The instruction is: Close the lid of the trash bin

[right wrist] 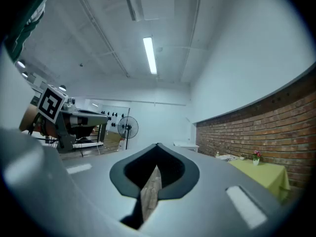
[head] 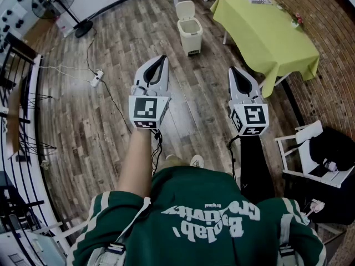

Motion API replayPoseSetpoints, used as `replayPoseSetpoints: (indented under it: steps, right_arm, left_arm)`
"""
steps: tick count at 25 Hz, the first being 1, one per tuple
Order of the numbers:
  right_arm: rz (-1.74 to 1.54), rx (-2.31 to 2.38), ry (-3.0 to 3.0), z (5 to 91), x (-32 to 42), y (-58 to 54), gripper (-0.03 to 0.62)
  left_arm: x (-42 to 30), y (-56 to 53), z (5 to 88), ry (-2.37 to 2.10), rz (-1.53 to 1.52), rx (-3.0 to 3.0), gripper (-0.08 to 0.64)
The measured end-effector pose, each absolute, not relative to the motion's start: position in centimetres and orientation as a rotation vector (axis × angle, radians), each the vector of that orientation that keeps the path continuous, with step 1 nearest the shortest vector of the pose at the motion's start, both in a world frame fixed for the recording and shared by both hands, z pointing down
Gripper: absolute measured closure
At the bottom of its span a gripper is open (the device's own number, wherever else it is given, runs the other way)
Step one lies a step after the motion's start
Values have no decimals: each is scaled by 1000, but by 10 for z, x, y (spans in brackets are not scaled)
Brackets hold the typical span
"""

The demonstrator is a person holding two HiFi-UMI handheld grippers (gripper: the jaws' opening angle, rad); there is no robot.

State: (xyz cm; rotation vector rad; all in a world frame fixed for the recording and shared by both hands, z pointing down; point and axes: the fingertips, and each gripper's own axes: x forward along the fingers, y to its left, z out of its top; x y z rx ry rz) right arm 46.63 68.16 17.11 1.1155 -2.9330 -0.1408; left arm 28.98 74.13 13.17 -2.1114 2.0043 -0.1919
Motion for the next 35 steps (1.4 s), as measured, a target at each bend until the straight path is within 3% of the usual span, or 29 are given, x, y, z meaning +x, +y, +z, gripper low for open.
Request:
replayPoseSetpoints:
  steps: [23, 35]
  right_arm:
    - [-73, 1035, -2987, 179, 450, 704, 578]
    - [-84, 1035, -2964, 185, 416, 657, 578]
  left_arm:
    - [268, 767, 134, 2054, -166, -2088, 552]
    - [240, 716, 140, 2031, -140, -2114, 552]
